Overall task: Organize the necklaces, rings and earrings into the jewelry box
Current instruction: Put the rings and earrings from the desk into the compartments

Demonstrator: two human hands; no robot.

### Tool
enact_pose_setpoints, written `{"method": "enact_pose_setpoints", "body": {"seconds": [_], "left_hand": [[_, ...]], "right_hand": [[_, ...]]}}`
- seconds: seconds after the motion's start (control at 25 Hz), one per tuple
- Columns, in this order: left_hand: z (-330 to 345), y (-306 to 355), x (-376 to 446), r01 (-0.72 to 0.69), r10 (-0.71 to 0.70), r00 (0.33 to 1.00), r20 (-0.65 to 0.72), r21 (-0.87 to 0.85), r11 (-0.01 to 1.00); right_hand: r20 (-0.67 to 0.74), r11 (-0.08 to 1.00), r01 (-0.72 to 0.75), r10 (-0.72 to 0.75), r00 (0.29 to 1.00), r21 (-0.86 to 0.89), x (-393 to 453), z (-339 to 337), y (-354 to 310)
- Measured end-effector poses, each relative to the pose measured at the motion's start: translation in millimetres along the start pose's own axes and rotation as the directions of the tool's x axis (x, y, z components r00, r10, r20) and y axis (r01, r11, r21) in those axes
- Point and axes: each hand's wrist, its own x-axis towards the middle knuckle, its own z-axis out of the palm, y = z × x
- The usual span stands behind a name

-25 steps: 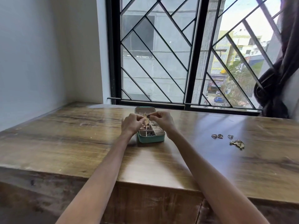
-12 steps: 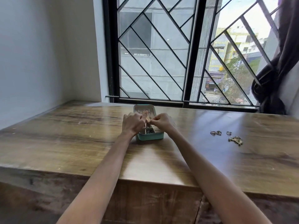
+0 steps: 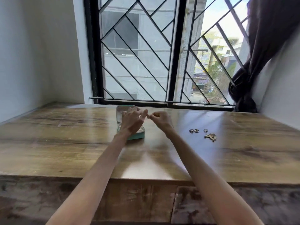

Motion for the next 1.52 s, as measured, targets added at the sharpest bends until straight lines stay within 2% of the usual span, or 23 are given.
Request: {"method": "enact_pose_setpoints", "body": {"seconds": [0.12, 0.4, 0.48, 0.6, 0.68, 0.8, 0.96, 1.16, 1.28, 1.36, 1.52], "left_hand": [[29, 43, 7, -0.095, 0.089, 0.992, 0.090, 0.067, 0.993], [112, 131, 10, -0.264, 0.257, 0.918, 0.303, -0.018, 0.964], [127, 144, 15, -0.265, 0.270, 0.897, 0.350, -0.063, 0.962], [152, 155, 23, -0.198, 0.254, 0.872, 0.419, -0.174, 0.965], [166, 159, 28, -0.171, 0.224, 0.863, 0.452, -0.154, 0.973], [178, 166, 35, -0.132, 0.183, 0.879, 0.440, -0.145, 0.981], [183, 175, 38, -0.165, 0.197, 0.893, 0.404, -0.113, 0.980], [178, 172, 35, -0.100, 0.163, 0.945, 0.283, -0.225, 0.969], [171, 165, 36, -0.010, 0.097, 0.980, 0.174, -0.443, 0.897], [165, 157, 37, 0.024, 0.085, 0.986, 0.143, -0.624, 0.781], [152, 141, 30, 0.193, 0.034, 0.962, 0.271, -0.762, 0.617]], "right_hand": [[-0.008, 0.986, -0.025, 0.024, 1.000, -0.164, -8, -52, 30], [-0.132, 0.911, -0.197, 0.159, 0.979, -0.363, -19, -169, 121], [-0.101, 0.882, -0.213, 0.188, 0.977, -0.419, -19, -184, 144], [-0.037, 0.879, -0.243, 0.250, 0.968, -0.410, -18, -188, 167], [-0.007, 0.881, -0.249, 0.269, 0.963, -0.403, -16, -186, 171], [0.016, 0.886, -0.243, 0.271, 0.962, -0.395, -16, -186, 173], [0.005, 0.875, -0.244, 0.271, 0.963, -0.419, -16, -186, 176], [-0.059, 0.873, -0.276, 0.276, 0.959, -0.403, -19, -185, 171], [-0.109, 0.886, -0.298, 0.277, 0.955, -0.356, -21, -186, 171], [-0.164, 0.877, -0.330, 0.290, 0.943, -0.349, -23, -187, 170], [-0.220, 0.824, -0.398, 0.335, 0.916, -0.403, -28, -186, 169]]}}
